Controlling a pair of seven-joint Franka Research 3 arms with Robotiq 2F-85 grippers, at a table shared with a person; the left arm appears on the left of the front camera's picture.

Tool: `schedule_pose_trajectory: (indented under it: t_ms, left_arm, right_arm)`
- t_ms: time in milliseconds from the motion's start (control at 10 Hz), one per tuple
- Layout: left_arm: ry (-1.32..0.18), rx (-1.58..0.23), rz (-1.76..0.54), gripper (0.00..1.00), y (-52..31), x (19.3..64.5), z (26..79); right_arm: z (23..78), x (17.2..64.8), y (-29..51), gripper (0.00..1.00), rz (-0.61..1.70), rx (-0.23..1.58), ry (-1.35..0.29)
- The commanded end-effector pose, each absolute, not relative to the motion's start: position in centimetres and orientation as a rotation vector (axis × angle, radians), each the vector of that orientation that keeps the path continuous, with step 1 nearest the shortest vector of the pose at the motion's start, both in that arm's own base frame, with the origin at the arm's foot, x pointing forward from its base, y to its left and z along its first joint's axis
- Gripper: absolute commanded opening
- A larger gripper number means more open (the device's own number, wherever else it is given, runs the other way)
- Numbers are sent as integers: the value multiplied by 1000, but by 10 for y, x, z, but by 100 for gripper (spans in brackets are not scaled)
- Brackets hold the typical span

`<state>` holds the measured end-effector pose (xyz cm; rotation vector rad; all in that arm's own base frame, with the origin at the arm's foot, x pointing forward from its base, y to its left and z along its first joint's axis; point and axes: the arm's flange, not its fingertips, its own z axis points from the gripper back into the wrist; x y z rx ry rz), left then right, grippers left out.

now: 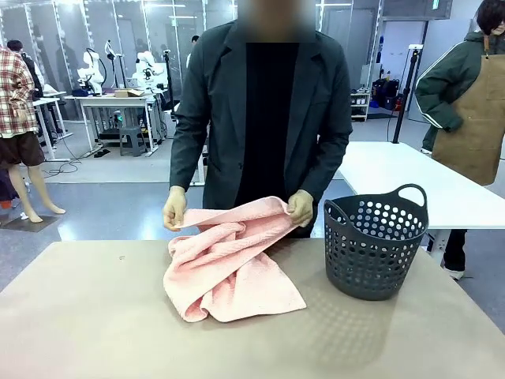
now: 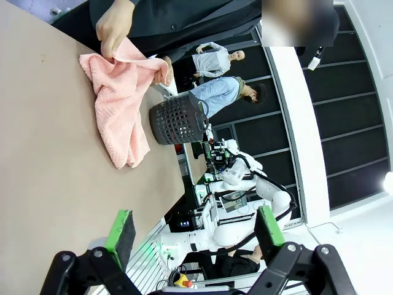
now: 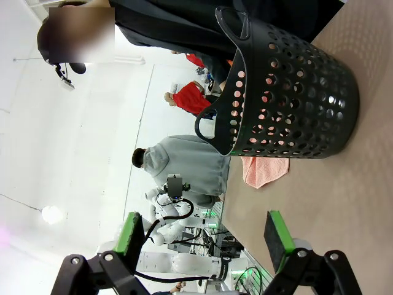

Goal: Fold the towel.
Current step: Grab the top end of the 100 cm Hotel Towel extended by the human.

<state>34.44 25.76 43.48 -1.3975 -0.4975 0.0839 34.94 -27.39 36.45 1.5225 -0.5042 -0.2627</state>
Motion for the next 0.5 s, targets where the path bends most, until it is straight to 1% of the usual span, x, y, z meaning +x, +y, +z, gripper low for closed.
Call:
schedule_pose_trajectory:
  t_ms: [0, 400]
  left_arm:
    - [-495, -1387, 77, 100, 258, 343, 436]
    - [-495, -1387, 77, 100, 258, 343, 436]
  right_arm:
    - [365, 348, -275, 100, -257, 1513, -490]
    - [365, 348, -275, 100, -257, 1513, -490]
